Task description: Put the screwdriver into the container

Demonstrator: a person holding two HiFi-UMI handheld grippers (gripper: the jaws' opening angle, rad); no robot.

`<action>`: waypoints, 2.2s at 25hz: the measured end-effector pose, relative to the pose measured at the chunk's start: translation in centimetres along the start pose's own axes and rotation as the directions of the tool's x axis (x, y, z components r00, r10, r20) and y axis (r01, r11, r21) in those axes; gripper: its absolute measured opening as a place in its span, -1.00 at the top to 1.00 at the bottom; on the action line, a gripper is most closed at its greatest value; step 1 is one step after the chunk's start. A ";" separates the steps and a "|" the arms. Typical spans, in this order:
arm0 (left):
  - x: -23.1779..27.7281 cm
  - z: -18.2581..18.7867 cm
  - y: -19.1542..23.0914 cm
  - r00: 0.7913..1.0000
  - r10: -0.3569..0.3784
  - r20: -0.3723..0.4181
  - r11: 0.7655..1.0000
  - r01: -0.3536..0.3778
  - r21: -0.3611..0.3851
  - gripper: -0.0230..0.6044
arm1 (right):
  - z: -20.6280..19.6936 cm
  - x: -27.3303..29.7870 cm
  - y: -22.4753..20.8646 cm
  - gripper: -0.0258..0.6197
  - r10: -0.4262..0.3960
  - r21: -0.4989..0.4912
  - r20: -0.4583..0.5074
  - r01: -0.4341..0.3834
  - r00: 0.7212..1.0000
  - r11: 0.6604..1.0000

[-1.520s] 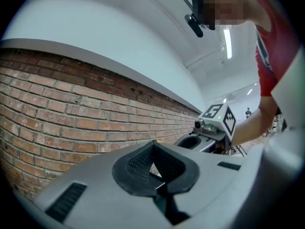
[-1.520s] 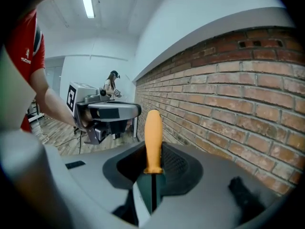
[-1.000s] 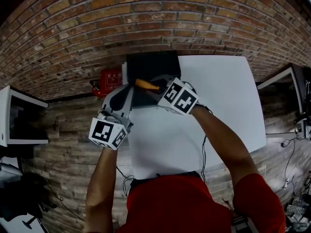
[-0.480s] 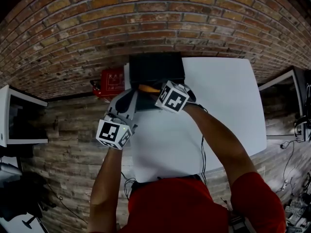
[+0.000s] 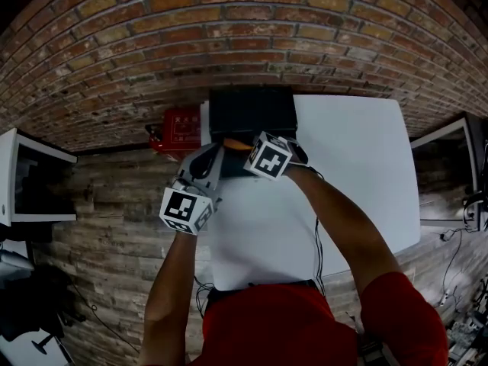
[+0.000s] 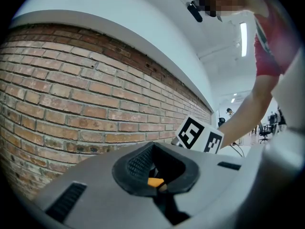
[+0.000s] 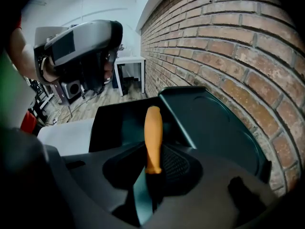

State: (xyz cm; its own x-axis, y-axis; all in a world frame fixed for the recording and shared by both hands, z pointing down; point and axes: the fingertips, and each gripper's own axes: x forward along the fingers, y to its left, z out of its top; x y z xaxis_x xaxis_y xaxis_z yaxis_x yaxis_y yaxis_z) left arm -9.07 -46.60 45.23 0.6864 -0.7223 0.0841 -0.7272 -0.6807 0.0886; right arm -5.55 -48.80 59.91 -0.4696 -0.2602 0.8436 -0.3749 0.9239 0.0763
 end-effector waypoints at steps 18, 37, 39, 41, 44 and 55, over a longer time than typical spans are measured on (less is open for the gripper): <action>0.4 -0.8 -0.5 1.000 -0.007 -0.020 1.000 0.007 -0.013 0.89 | -0.6 1.2 0.0 0.57 0.002 -0.043 -0.053 -0.004 0.999 0.999; -0.2 1.5 -3.8 0.998 -0.057 0.022 0.998 0.057 0.001 0.89 | 3.0 -7.7 2.4 0.51 -0.045 -0.005 0.232 0.047 0.972 0.999; -0.5 2.0 -4.3 0.998 -0.060 0.032 0.998 0.060 0.006 0.89 | 3.8 -9.2 3.0 0.52 -0.057 -0.003 0.284 0.061 0.957 0.998; -0.8 2.6 -4.7 0.997 -0.060 0.041 0.998 0.059 0.010 0.89 | 4.7 -10.8 3.5 0.55 -0.074 0.000 0.342 0.079 0.937 0.997; -1.3 3.6 -5.5 0.997 -0.059 0.057 0.998 0.058 0.020 0.89 | 6.0 -13.5 4.3 0.66 -0.109 0.024 0.435 0.109 0.894 0.994; -4.5 8.2 -8.9 0.989 -0.078 0.129 0.996 0.073 0.043 0.89 | 8.8 -22.0 7.2 0.81 -0.219 0.146 0.672 0.164 0.708 0.976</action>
State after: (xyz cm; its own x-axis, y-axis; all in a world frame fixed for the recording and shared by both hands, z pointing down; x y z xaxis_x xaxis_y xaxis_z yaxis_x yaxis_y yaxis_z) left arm -5.78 -38.30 35.91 0.7343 -0.6769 -0.0516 -0.6749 -0.7361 0.0514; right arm -4.94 -38.84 37.24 -0.7870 -0.5750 0.2234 -0.5593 0.8179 0.1350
